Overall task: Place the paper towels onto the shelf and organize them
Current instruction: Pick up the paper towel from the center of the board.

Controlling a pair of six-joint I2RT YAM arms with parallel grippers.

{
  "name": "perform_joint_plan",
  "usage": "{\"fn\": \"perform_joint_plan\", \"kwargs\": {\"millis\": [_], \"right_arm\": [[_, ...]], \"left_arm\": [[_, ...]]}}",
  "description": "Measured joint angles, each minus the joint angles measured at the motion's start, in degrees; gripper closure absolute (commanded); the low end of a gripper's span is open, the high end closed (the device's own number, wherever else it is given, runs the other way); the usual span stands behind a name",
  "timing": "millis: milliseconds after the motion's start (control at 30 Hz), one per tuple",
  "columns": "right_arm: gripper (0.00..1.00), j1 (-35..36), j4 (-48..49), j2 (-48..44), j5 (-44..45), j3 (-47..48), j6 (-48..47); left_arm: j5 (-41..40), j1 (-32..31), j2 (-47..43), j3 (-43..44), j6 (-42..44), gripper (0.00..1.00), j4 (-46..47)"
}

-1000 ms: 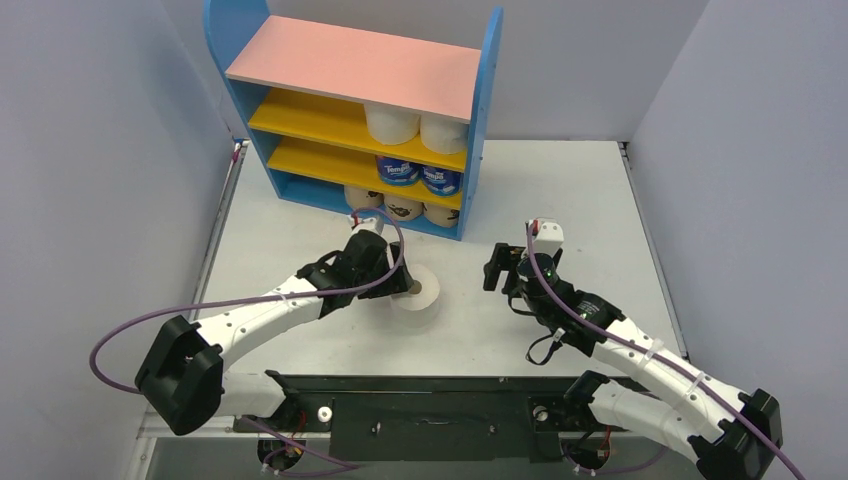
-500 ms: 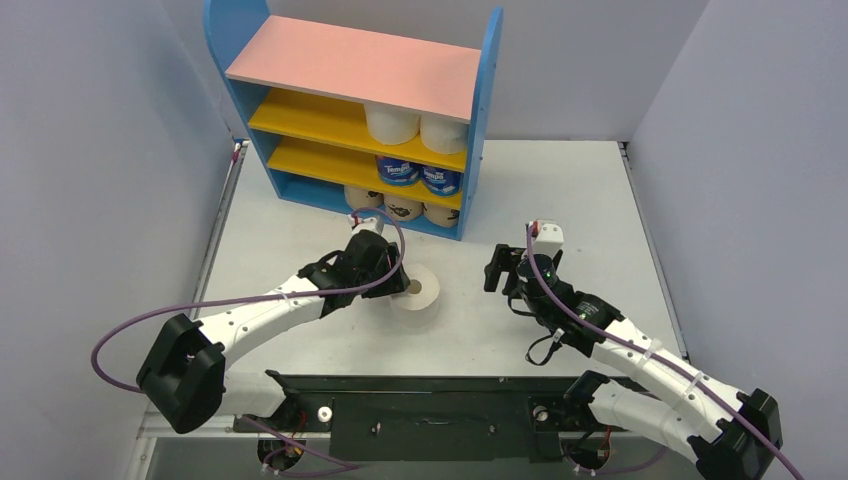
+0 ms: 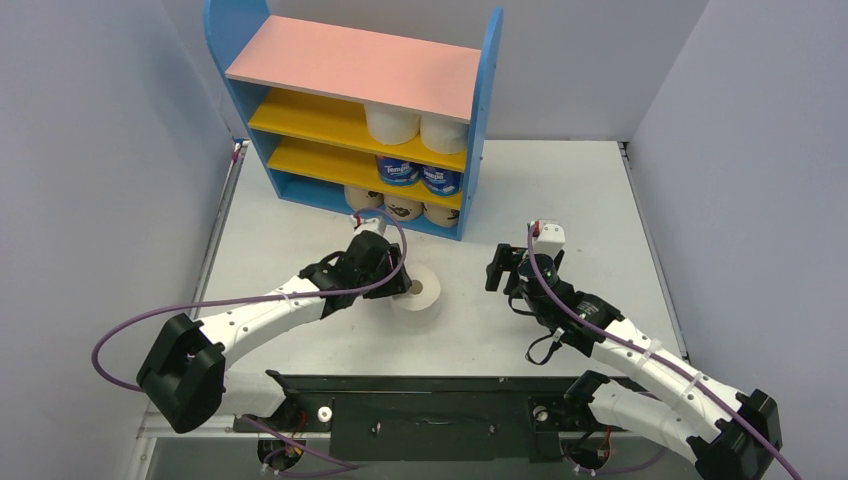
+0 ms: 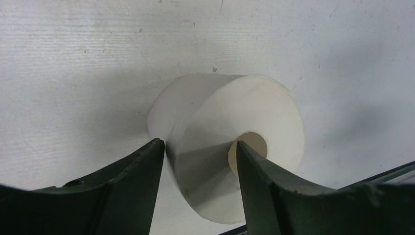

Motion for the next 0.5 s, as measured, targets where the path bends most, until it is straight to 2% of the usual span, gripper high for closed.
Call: {"fn": "perform_joint_plan", "kwargs": {"millis": [100, 267, 500], "right_arm": [[0.23, 0.0, 0.0, 0.0, 0.0, -0.2, 0.0], [0.23, -0.1, 0.0, 0.0, 0.0, -0.3, 0.0], [0.23, -0.4, 0.0, 0.0, 0.0, -0.5, 0.0]], "left_arm": [[0.2, -0.4, 0.0, 0.0, 0.1, 0.41, -0.4], [0.3, -1.0, 0.0, 0.0, 0.2, 0.44, -0.8], [0.0, -1.2, 0.1, 0.0, 0.2, 0.65, -1.0]]}}
